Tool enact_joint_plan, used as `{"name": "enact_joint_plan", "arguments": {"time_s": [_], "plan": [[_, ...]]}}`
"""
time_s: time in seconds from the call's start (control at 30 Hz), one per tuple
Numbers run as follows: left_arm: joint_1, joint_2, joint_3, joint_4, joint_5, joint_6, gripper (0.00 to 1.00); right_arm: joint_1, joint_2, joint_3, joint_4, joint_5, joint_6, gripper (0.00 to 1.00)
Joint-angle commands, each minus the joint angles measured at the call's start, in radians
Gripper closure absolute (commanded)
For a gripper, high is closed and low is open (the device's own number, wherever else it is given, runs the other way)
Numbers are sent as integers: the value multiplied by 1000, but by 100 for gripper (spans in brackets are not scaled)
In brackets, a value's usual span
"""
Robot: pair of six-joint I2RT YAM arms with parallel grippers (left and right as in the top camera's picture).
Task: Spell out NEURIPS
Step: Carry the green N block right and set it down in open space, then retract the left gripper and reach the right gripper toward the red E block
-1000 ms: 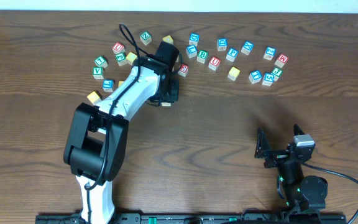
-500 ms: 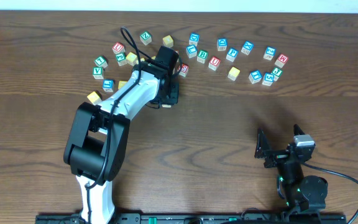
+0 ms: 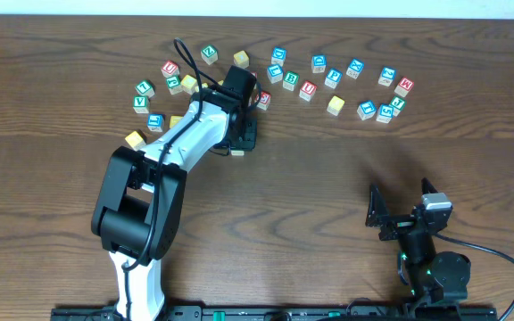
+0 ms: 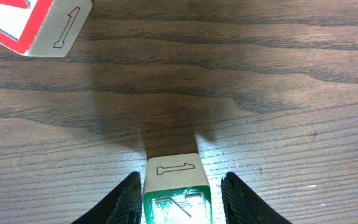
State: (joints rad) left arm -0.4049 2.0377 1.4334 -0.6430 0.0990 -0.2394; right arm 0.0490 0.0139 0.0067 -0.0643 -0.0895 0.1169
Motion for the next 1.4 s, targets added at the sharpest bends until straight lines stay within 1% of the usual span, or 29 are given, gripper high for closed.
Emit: {"name": "enact_joint_plan", "arguments": {"time_s": [0.0, 0.2, 0.23, 0.37, 0.5, 0.63, 0.77, 0.87, 0.93, 1.0, 1.13, 1.23, 1.37], "plan": [[-2, 0, -11, 2, -6, 6, 59, 3, 0, -1, -4, 5, -10, 1], [18, -63, 62, -73, -5, 6, 57, 3, 0, -1, -4, 5, -10, 1], [22, -84, 79, -90, -5, 6, 54, 3, 0, -1, -4, 5, -10, 1], [42, -208, 140, -161, -5, 5, 48, 3, 0, -1, -4, 5, -10, 1], [62, -363, 149, -207, -5, 5, 42, 3, 0, -1, -4, 5, -10, 1], [96, -503, 149, -258, -6, 5, 41, 3, 0, -1, -4, 5, -10, 1], [146, -599, 149, -299, -5, 5, 41, 3, 0, -1, -4, 5, -10, 1], [182, -632, 149, -319, -5, 5, 41, 3, 0, -1, 1, 13, -11, 1], [205, -640, 149, -329, -5, 5, 40, 3, 0, -1, 9, 53, -8, 1], [220, -639, 149, -340, -5, 5, 41, 3, 0, -1, 35, -3, 9, 1], [225, -639, 145, -351, -5, 6, 40, 3, 0, 5, 53, -97, -3, 1], [225, -639, 145, -351, -5, 6, 41, 3, 6, 42, 47, -104, -3, 1], [225, -639, 145, -351, -4, -5, 41, 3, 76, 158, 41, -98, -64, 1]]}}
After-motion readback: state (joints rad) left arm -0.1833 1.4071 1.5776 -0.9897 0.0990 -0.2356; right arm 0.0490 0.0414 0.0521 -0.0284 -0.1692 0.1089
